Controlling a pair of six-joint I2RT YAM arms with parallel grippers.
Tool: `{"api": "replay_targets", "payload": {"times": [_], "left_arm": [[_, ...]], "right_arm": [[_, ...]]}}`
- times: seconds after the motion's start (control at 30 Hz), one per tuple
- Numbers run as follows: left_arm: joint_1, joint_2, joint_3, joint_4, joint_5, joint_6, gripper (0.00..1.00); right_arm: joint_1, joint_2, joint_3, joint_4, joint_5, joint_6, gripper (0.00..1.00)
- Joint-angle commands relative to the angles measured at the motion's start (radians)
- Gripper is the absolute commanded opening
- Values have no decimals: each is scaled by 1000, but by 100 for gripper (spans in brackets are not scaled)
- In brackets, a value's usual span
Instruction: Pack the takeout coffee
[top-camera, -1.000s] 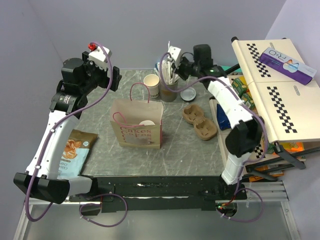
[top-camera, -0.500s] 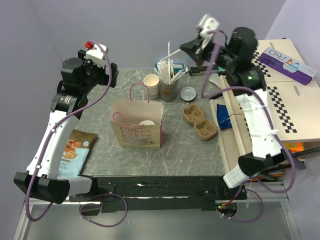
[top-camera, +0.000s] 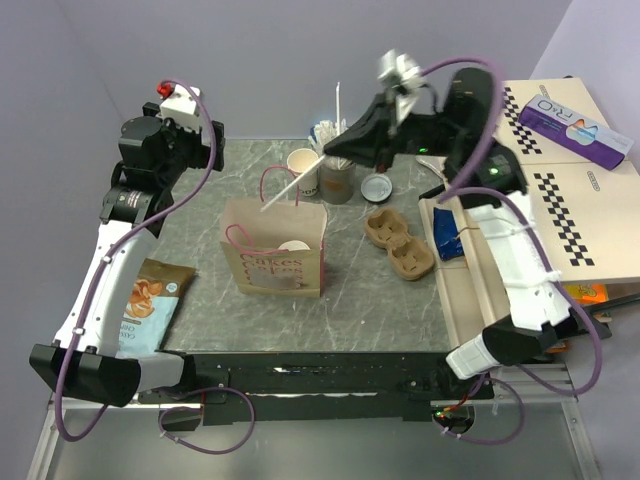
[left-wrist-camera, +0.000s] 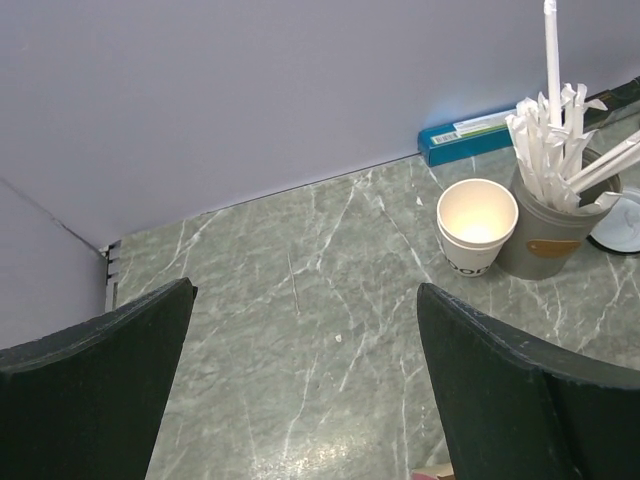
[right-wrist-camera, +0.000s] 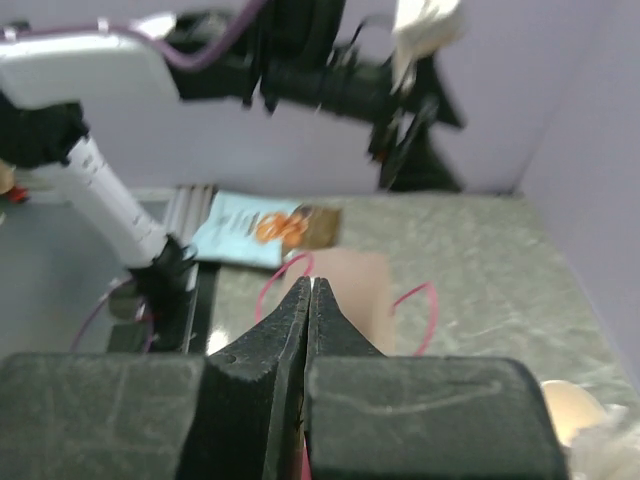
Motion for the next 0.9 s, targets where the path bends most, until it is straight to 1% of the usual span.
{"api": "replay_targets", "payload": {"times": [0.0, 0.03, 0.07, 0.13, 0.23, 0.33, 0.53, 0.63, 0.67, 0.73, 0.77, 0.87], "left_arm": [[8, -37, -3, 33, -19, -20, 99], [8, -40, -7, 35, -19, -17, 99], [8, -48, -12, 36, -19, -15, 99], [8, -54, -18, 37, -17, -18, 100], [11, -61, -21, 35, -17, -24, 100], [15, -71, -30, 27, -5, -26, 99], [21, -86, -44, 23, 13, -40, 99], [24, -84, -34, 18, 19, -40, 99], [25, -83, -32, 17, 19, -38, 99], [25, -86, -27, 14, 19, -35, 99], [27, -87, -26, 14, 19, -35, 99], [30, -89, -26, 10, 26, -38, 99]], "right_arm": [[114, 47, -8, -194, 69, -194, 0], [146, 54, -5, -249, 122, -266, 0], [193, 76, 3, -271, 171, -297, 0], [231, 102, 12, -299, 263, -343, 0], [290, 160, 44, -314, 394, -338, 0], [340, 195, 51, -299, 477, -361, 0], [399, 298, 80, -304, 541, -400, 0], [412, 353, 95, -333, 545, -407, 0], [413, 373, 100, -340, 546, -404, 10], [412, 383, 93, -336, 545, -381, 20], [413, 380, 87, -333, 548, -377, 36], [413, 358, 87, -308, 581, -360, 67]]}}
